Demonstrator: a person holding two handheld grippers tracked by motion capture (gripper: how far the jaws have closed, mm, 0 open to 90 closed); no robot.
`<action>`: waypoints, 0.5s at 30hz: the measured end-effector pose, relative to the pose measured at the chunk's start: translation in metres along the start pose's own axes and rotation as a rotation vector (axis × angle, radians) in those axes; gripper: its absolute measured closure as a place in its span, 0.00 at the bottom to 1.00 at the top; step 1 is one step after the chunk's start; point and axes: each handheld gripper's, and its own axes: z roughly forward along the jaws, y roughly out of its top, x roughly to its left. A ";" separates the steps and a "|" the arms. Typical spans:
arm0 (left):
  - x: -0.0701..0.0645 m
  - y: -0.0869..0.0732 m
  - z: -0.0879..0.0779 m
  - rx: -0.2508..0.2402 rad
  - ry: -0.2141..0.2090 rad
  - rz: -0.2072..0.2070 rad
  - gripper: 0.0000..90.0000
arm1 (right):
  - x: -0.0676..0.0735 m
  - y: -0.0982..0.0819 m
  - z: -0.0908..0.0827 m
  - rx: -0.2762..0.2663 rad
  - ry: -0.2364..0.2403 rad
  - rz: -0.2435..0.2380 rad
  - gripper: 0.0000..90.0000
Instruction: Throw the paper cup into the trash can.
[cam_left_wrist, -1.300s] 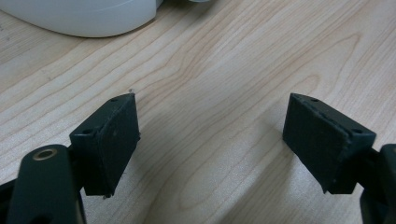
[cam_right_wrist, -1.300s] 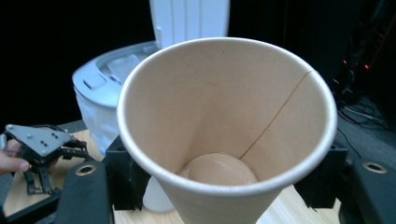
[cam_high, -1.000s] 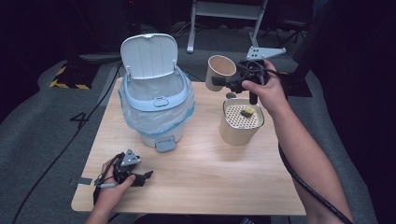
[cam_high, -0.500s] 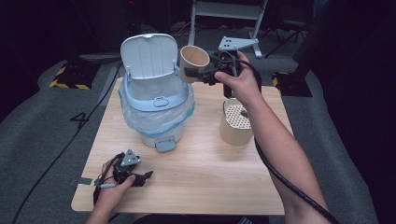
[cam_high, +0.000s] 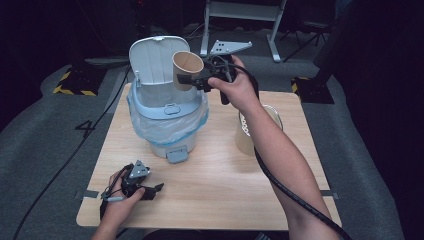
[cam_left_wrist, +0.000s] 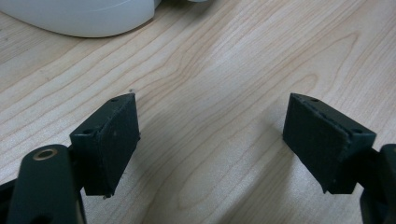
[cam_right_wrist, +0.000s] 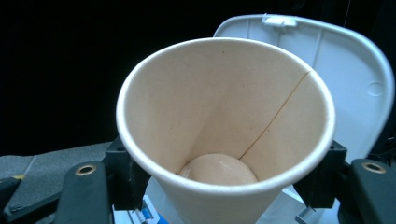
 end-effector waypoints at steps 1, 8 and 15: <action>0.000 0.000 0.000 0.000 0.000 0.000 0.21 | 0.001 -0.001 0.003 0.000 -0.002 0.000 0.35; 0.000 0.000 0.000 0.000 0.000 0.000 0.21 | 0.004 -0.006 0.019 0.034 -0.030 -0.010 0.35; 0.000 0.000 0.000 0.000 0.000 0.000 0.21 | 0.007 -0.010 0.035 0.139 -0.064 -0.079 0.18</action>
